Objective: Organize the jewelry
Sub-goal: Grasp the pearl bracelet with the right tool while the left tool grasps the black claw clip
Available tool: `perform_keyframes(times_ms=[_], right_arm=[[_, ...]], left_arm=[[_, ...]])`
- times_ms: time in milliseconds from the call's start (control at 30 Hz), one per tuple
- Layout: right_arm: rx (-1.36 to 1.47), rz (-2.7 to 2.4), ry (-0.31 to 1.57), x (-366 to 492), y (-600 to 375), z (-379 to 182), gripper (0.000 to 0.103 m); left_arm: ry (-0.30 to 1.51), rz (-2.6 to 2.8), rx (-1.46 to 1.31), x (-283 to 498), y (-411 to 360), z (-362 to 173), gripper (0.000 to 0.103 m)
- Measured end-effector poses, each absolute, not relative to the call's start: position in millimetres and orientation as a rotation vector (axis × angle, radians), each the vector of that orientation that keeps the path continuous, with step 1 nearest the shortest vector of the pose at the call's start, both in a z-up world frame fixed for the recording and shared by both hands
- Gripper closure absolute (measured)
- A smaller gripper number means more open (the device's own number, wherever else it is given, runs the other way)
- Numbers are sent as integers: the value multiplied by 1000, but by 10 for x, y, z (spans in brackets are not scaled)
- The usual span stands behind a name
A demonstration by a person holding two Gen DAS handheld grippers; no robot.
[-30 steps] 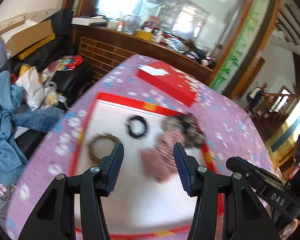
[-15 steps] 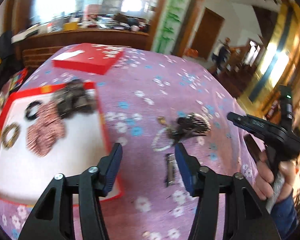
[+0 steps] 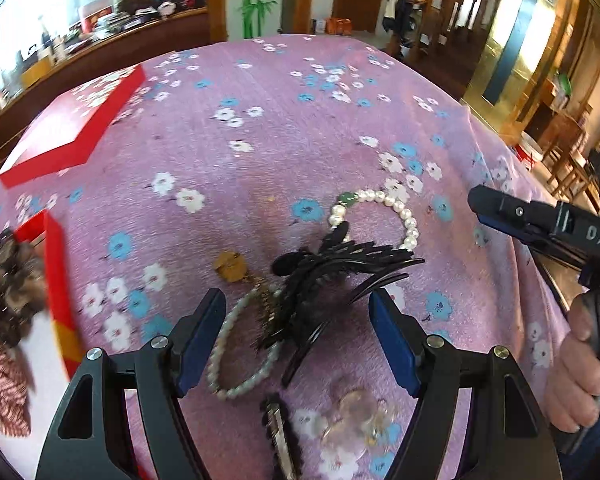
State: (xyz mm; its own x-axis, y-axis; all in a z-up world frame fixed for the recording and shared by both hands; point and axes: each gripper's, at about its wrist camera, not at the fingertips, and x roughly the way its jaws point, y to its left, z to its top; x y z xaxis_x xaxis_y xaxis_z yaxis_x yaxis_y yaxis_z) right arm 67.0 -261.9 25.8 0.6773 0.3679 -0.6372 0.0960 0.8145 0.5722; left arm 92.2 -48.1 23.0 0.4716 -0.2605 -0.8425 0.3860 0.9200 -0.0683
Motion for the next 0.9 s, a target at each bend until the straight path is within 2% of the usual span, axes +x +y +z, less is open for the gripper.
perform_keyframes(times_ms=[67,100,133,167,333,633,900], right_arm=[[619,184,822,675,-2562,265,66],[614,186,820,674,-2580,246,66],[609,185,820,671,-2588,239,66],[608,188,821,666,-2586,237,66],[609,186,822,646,-2583,225,66],[523,127,849,686,-2485,178,68],[422,55,960,884,-2239,163,69]], left_arm=[[972,-391,142,922,-505,198,32],[959,-389,142,916,-524,181,37],[956,-394,138,912,-539,160,60],[955,-394,135,918,-549,142,67],[897,-399,101,902,-487,206,69],[698,-292,-89,881,117,694,69],[704,-288,-169,928,304,733,69]])
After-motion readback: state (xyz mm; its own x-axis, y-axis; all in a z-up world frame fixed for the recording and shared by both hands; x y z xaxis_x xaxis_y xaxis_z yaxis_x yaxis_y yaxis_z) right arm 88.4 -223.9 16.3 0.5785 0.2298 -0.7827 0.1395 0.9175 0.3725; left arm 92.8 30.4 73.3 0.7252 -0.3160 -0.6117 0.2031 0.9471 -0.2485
